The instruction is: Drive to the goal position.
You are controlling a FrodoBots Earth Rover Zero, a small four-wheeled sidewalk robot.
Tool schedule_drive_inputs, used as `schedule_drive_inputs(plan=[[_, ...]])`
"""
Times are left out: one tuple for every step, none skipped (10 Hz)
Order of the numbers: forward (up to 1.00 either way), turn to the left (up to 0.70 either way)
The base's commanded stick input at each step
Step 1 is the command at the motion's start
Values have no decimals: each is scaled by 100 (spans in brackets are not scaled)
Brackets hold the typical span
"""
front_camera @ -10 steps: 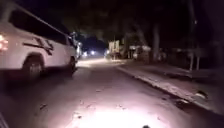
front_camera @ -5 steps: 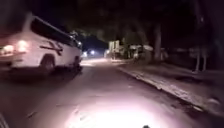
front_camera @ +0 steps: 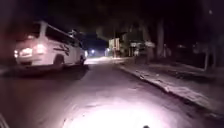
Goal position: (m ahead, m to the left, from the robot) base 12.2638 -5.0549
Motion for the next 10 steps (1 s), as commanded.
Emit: schedule_drive_inputs(plan=[[70, 0], [70, 0], [70, 0], [70, 0], [70, 0], [70, 0], [70, 0], [70, 0], [70, 1], [70, 20]])
